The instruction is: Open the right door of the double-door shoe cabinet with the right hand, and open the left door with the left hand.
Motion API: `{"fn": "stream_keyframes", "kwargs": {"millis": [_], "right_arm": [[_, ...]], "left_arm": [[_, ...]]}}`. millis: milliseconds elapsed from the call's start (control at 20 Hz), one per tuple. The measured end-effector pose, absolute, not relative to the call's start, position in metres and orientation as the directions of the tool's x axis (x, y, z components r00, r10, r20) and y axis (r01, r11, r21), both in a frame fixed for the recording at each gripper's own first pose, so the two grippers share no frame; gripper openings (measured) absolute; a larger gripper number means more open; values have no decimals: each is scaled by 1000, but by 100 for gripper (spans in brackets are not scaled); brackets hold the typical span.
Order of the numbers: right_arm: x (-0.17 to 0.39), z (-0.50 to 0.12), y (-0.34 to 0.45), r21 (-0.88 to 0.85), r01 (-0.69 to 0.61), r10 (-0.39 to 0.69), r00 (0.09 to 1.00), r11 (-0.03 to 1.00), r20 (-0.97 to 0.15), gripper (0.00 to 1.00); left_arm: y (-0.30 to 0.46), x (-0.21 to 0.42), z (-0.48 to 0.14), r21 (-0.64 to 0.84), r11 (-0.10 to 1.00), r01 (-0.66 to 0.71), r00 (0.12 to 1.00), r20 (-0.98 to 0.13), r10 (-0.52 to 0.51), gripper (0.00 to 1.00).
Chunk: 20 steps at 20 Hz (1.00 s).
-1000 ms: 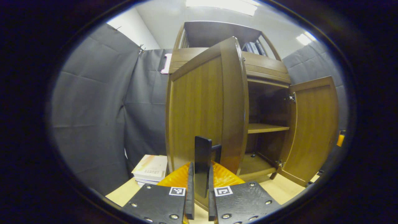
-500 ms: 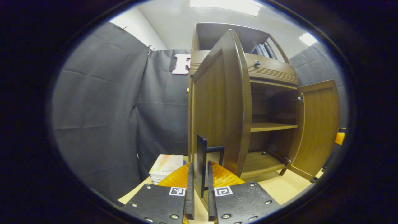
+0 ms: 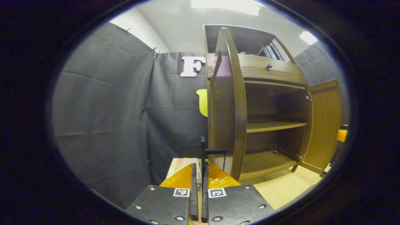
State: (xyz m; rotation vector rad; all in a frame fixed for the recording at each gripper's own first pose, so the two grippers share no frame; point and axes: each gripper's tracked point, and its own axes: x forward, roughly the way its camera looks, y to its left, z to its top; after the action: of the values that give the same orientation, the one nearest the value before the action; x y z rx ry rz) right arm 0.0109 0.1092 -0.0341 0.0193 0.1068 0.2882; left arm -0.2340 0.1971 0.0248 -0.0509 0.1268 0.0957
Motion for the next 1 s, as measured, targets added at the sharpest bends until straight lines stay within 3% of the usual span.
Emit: {"fn": "stream_keyframes", "kwargs": {"millis": [450, 1000], "right_arm": [[-3, -17, 100, 45, -257, 259, 964, 965, -53, 93], [-48, 4, 35, 39, -220, 221, 975, 975, -37, 96]], "left_arm": [[226, -289, 42, -33, 985, -169, 980, -109, 164, 4], [140, -363, 105, -35, 994, -108, 993, -61, 105, 6]]}}
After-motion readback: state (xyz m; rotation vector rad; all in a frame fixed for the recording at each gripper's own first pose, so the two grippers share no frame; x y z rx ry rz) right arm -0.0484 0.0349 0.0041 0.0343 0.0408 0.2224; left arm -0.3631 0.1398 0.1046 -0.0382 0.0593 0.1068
